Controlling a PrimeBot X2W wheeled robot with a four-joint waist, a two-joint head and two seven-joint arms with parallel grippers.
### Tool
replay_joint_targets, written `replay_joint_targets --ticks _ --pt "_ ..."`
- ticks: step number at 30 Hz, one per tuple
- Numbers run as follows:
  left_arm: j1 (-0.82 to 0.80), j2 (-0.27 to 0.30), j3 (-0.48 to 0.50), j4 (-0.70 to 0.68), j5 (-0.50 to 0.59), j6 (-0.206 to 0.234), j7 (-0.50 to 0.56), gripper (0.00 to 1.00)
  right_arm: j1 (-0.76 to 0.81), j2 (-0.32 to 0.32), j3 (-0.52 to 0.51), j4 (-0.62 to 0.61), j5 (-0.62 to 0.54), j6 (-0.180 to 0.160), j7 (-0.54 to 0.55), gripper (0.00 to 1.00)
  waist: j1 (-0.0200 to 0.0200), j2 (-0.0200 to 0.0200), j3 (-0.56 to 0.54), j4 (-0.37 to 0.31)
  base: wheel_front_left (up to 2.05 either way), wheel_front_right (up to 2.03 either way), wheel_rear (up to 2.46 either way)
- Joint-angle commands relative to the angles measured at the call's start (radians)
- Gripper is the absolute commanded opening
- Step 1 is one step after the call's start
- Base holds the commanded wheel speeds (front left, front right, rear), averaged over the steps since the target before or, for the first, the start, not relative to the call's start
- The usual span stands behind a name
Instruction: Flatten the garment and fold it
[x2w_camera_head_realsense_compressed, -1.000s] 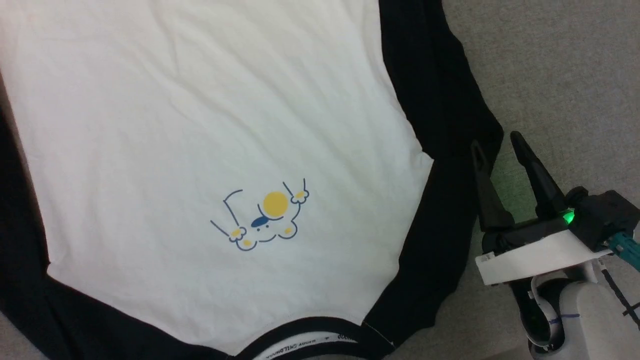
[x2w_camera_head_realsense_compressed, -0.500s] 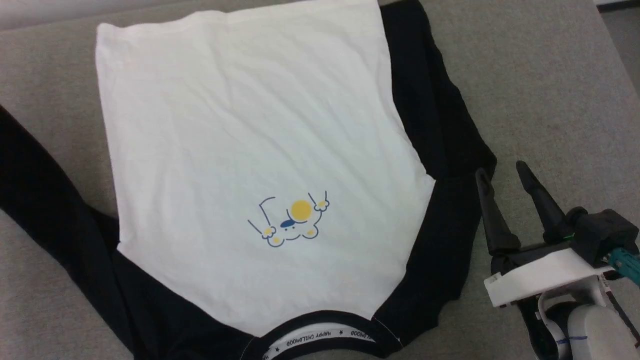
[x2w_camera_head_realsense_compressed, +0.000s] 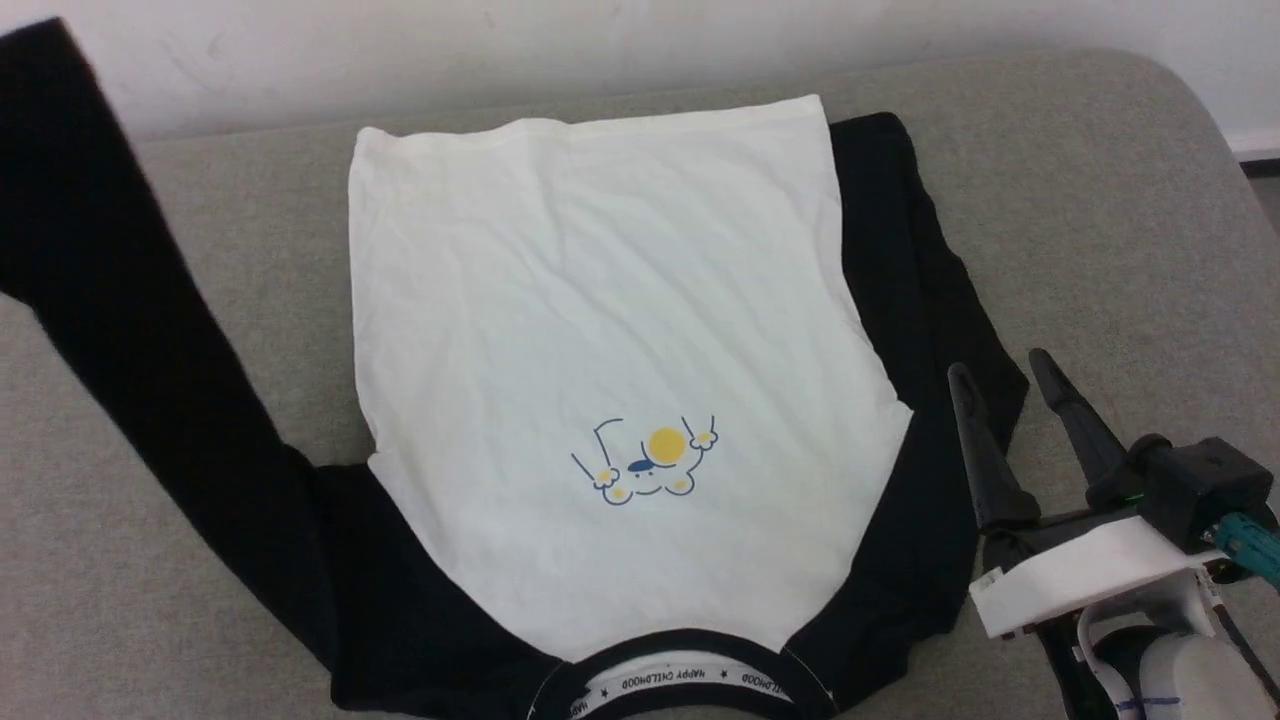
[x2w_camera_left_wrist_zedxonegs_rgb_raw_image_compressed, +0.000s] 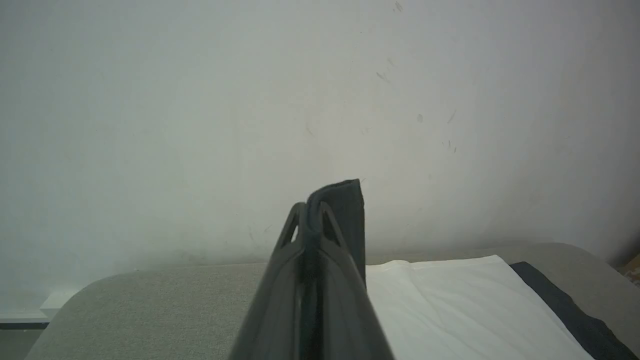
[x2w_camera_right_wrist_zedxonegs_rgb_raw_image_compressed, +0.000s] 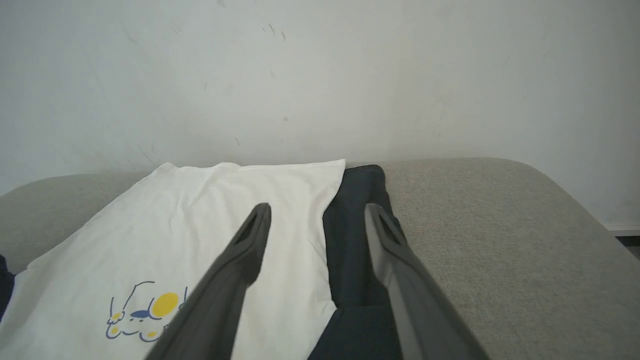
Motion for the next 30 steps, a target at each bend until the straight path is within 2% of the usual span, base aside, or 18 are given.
replay_joint_targets --ticks 1,5,8,13,21,30 --pt "-0.004 -0.007 -0.023 -0.036 0.006 -0.008 0.009 0.0 0.008 0.003 0.0 -0.005 0.006 -0.002 0.002 1.0 0.0003 -0.0001 -0.025 0.015 0.0 0.0 0.0" --pt "-0.069 -0.024 -0.12 -0.146 0.03 -0.017 0.045 0.0 0.013 0.003 0.003 -0.007 0.009 -0.002 0.004 1.0 0.0003 -0.0001 -0.034 0.005 0.0 0.0 0.0" --pt "-0.148 -0.063 -0.216 -0.212 0.049 -0.035 0.078 0.0 0.018 0.003 -0.003 -0.008 0.013 -0.002 0.002 1.0 0.0003 -0.0001 -0.037 -0.004 0.0 0.0 0.0" --pt "-0.307 -0.174 -0.397 -0.225 0.09 -0.084 0.141 0.0 0.023 0.003 -0.007 -0.005 0.019 -0.002 -0.001 1.0 0.0003 -0.0001 -0.04 -0.025 0.0 0.0 0.0" --pt "-0.467 -0.397 -0.631 -0.091 0.134 -0.144 0.199 0.0 0.017 0.003 0.008 0.008 0.03 -0.002 -0.007 1.0 0.0003 -0.0001 -0.036 -0.085 0.0 0.0 0.0" --pt "-0.411 -0.577 -0.834 0.134 0.118 -0.208 0.202 0.0 0.011 0.003 0.015 0.022 0.044 -0.002 -0.025 1.0 0.0003 -0.0001 0.005 -0.163 0.0 0.0 0.0"
